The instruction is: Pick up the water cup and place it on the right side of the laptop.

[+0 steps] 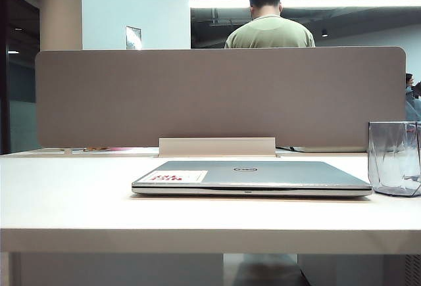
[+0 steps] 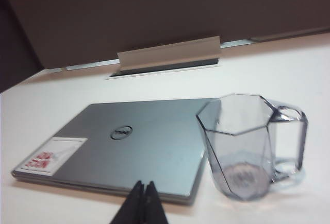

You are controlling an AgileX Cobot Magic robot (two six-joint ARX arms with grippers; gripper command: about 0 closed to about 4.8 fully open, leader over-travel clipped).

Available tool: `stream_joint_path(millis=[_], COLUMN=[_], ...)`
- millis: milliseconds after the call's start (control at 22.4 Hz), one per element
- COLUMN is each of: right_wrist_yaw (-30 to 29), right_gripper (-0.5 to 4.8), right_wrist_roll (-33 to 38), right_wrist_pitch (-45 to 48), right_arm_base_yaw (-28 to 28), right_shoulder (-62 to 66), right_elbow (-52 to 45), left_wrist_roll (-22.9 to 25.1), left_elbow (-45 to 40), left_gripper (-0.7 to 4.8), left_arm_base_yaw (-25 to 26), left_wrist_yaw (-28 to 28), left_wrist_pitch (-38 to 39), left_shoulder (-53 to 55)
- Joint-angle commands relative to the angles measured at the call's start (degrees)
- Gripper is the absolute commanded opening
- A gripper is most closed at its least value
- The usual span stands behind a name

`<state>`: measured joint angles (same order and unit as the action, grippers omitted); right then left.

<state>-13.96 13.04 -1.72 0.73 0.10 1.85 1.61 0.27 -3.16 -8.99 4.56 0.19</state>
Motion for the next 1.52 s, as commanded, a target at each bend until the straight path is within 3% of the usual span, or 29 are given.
stream_joint_path(millis=[45, 313, 714, 1518], right_wrist_yaw=[1.2, 4.3, 14.4, 15.4], right_gripper=[-0.09, -0.09, -0.09, -0.08], right_wrist_roll=[-0.2, -1.8, -5.8, -8.8], right_wrist_pitch=[0.5, 0.7, -2.6, -6.2], right_arm_base_yaw=[0.0, 0.0, 1.4, 1.3], right_shoulder=[-0.1, -0.1, -0.1, -0.1], right_elbow=[0.2, -1.7, -1.8, -1.8], left_wrist_roll=[-0.1, -0.1, -0.1, -0.1], left_elbow=[0.2, 0.2, 0.2, 0.2], left_gripper=[-0.04, -0.04, -0.04, -0.03], left_arm_base_yaw=[0.0, 0.0, 0.0, 0.0], left_wrist_yaw=[-0.2, -0.2, -0.2, -0.2], left_wrist_pitch=[-0.3, -0.3, -0.3, -0.3], left_shoulder=[0.0, 0.0, 0.0, 0.0])
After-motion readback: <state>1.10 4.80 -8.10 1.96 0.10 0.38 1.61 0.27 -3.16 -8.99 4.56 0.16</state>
